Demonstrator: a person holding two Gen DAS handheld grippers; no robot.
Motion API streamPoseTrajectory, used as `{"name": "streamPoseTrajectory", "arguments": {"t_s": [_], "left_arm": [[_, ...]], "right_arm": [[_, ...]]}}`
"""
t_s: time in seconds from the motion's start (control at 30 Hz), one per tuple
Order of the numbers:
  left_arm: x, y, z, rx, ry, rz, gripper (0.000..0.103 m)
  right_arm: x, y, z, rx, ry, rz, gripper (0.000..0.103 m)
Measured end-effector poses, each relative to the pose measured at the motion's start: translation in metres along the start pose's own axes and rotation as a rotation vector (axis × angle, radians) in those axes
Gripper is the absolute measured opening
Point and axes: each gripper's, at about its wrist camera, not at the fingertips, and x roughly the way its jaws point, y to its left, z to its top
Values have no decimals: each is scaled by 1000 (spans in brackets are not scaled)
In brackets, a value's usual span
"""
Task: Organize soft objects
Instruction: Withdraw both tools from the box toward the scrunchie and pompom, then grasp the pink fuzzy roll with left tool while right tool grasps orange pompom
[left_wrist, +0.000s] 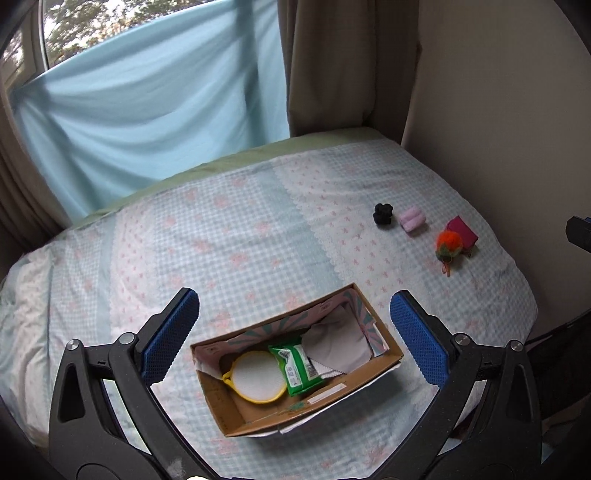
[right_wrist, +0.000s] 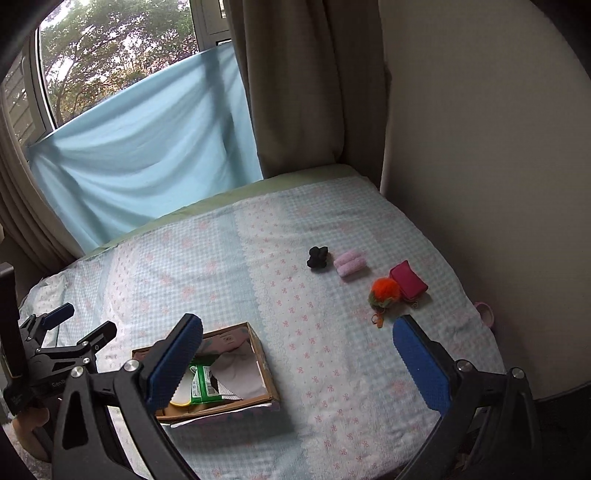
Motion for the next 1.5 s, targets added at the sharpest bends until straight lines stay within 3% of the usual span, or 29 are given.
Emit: {"name": "streamPoseTrajectory", "arguments": {"t_s": [0.23,0.33,0.5,0.63,0.77,0.9,1.2,1.4,1.5], "left_arm": [[13,-64,45,101,-38,-75,103],[25,-98,64,127,-44,-91,103],[52,-160,89,169,-29,-45,103],[83,-204,109,187,-6,-61,103],[128,-245,126,276,35,-70,103],[171,-276,142,366,78,-121,103],[288,-327,159,546,205,-200,102],[372,-346,150,588,316,-255,101],[408,-352,139,618,366,-268,95]], "right_arm": [[-3,-75,-2,126,-12,-36,103],[9,-106,-2,159,0,-4,103],[43,-156,6,196,38,52,103],[81,-192,14,221,62,76,103],[125,-220,20,262,104,92,103],[169,-236,18,301,157,102,98],[253,-244,1,327,239,82,97],[304,-236,-12,338,259,84,97],[329,-233,-22,354,272,94,97]]}}
